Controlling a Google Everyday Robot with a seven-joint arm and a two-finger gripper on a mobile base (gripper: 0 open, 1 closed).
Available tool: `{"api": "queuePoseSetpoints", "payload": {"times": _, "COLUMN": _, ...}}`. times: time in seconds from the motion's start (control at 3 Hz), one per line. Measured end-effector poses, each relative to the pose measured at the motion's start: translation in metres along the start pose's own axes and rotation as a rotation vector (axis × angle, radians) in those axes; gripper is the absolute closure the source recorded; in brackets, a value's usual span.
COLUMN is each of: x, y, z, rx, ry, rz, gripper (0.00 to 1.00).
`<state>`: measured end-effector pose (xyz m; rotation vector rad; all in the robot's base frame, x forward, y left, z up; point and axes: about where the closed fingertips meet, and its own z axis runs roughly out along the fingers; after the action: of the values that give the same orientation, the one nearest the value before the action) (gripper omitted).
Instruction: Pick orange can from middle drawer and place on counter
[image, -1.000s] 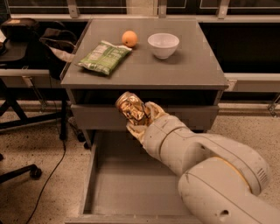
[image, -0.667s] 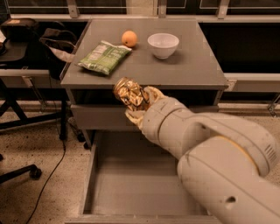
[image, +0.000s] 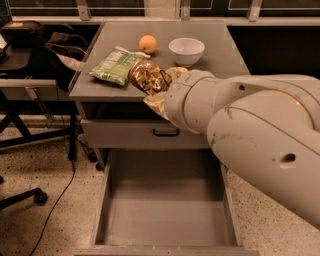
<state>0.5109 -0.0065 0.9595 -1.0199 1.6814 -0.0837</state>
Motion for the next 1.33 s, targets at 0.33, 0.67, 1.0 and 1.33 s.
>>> {"api": "queuePoseSetpoints", "payload": {"times": 0.33, "x": 0.001, "y": 0.001, "z": 0.005, "rx": -0.007, "ry": -0.005, "rz": 0.017, "gripper": 1.00}}
{"api": "queuePoseSetpoints", "payload": {"times": 0.67, "x": 0.003, "y": -0.025, "z": 0.018, "rx": 0.019, "ry": -0.011, "rz": 0.030, "gripper": 1.00}}
{"api": "queuePoseSetpoints", "payload": {"times": 1.0, "x": 0.003, "y": -0.051, "z": 0.029, "rx": 0.045, "ry": -0.014, "rz": 0.028, "gripper": 1.00}}
{"api": "queuePoseSetpoints", "payload": {"times": 1.33, "x": 0.011, "y": -0.074, "z": 0.049, "rx": 0.048, "ry": 0.019, "rz": 0.031, "gripper": 1.00}}
